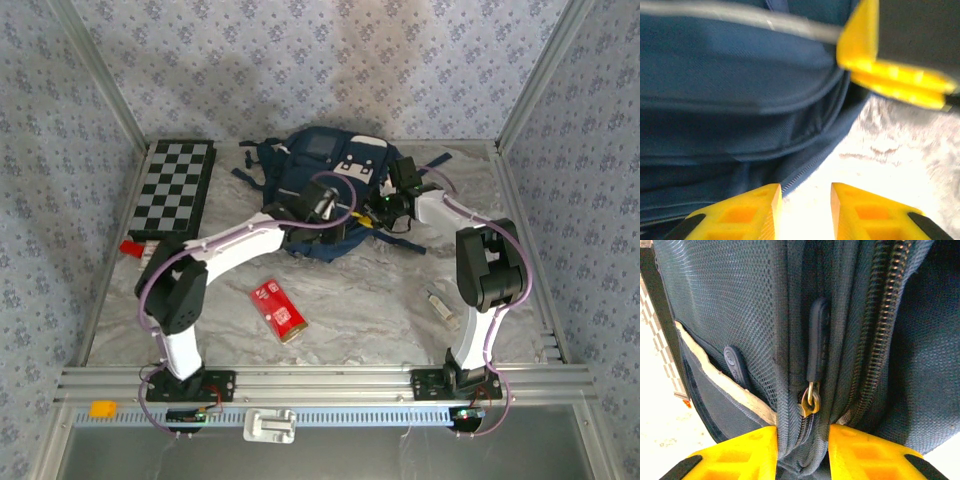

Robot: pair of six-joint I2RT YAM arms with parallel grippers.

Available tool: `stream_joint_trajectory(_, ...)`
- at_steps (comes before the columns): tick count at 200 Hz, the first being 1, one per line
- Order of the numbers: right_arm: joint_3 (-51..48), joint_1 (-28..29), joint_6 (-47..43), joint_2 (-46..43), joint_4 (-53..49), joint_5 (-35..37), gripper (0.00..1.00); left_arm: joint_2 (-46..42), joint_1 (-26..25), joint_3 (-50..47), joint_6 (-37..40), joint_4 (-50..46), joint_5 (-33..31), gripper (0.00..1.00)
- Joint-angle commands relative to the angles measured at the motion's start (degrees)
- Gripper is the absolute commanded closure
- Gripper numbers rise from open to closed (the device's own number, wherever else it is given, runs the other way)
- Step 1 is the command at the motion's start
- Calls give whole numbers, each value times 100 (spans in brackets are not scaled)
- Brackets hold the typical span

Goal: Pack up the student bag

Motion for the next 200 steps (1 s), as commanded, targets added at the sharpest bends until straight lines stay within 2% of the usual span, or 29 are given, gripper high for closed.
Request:
stream_joint_trajectory(1,-26,147,337,-238,652,84,68,-127,448,-197,-243,-239,-256,69)
stream_joint_trajectory(24,56,337,360,-276,630,175,67,-89,787,-450,-339,-141,-382,70)
stream_joint_trajectory(41,19,418,425,-232,706,279,61,63,975,-571,-386,-24,-283,73)
stream_joint_trajectory(84,-10,626,615,-64,1005,299,59,141,984,-1134,-614,399,-113,80)
stream_joint_trajectory(117,-85,619,563,-449,788,858,59,93,984,-1432,-784,336,-175,83)
stream_joint_trajectory(141,130,629,591,-288,795,721,68,-67,948,-1709,-946,607,-19,83)
stream_joint_trajectory(156,268,701,561,-106,597,822,69,-94,942,-1737,-1007,599,-3,83)
stream_joint_trajectory(174,117,733,709,-2,988,841,70,-114,915,-1713,-1001,615,15,84)
stream_joint_trajectory(200,179,689,746,22,961,845,84,-120,876,-1643,-939,577,117,84)
